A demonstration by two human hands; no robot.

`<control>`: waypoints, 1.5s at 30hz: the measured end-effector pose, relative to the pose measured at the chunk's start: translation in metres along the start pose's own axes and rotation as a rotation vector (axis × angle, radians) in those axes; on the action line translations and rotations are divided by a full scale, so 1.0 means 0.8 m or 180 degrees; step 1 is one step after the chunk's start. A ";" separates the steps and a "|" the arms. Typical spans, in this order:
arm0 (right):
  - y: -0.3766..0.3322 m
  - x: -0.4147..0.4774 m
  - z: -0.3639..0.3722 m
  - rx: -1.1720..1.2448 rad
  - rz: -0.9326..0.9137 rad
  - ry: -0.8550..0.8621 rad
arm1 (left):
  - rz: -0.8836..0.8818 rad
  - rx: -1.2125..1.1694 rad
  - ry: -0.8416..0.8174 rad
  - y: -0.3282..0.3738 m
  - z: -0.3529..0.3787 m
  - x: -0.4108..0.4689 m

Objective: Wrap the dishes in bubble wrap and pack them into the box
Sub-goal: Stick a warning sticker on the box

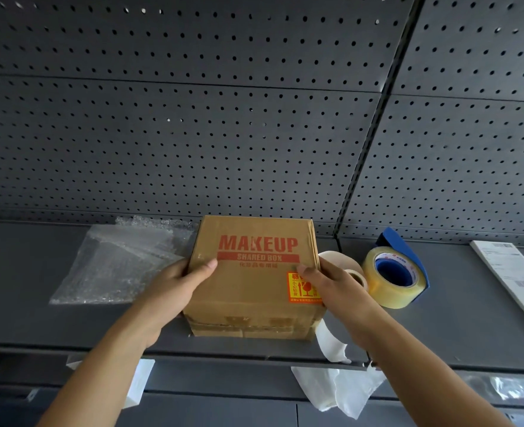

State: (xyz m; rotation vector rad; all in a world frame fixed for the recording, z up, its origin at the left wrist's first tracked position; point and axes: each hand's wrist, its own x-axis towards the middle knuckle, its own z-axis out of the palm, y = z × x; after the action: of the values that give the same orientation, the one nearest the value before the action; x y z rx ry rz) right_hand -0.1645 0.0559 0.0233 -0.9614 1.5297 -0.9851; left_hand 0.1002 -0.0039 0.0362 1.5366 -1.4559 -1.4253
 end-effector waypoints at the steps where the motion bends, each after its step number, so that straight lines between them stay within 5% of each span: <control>1: 0.000 0.000 -0.001 -0.0016 -0.0064 -0.0003 | 0.0078 -0.0010 -0.0003 0.000 -0.001 -0.002; 12: -0.015 -0.001 -0.006 -0.0641 -0.1059 0.0181 | 0.1090 -0.0009 0.0113 -0.011 -0.001 0.003; 24: 0.066 -0.014 0.011 -0.1008 -0.1214 0.0729 | 0.1121 0.0084 0.0344 -0.096 0.018 0.008; 35: 0.056 -0.015 0.009 -0.1024 -0.1190 0.0665 | 0.1270 0.0202 0.0415 -0.092 0.027 -0.001; 41: 0.049 -0.033 0.017 -0.0728 -0.1312 0.1108 | 0.1505 -0.0478 0.0164 -0.092 0.003 0.014; 45: 0.043 -0.051 0.031 -0.0575 -0.1492 0.1530 | 0.1150 -0.0995 0.0214 -0.058 -0.012 0.048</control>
State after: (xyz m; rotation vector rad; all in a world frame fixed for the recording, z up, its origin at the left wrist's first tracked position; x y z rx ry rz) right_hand -0.1373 0.1028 0.0013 -1.3148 1.8527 -1.5105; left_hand 0.1176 -0.0312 -0.0152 1.0579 -1.3165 -1.2955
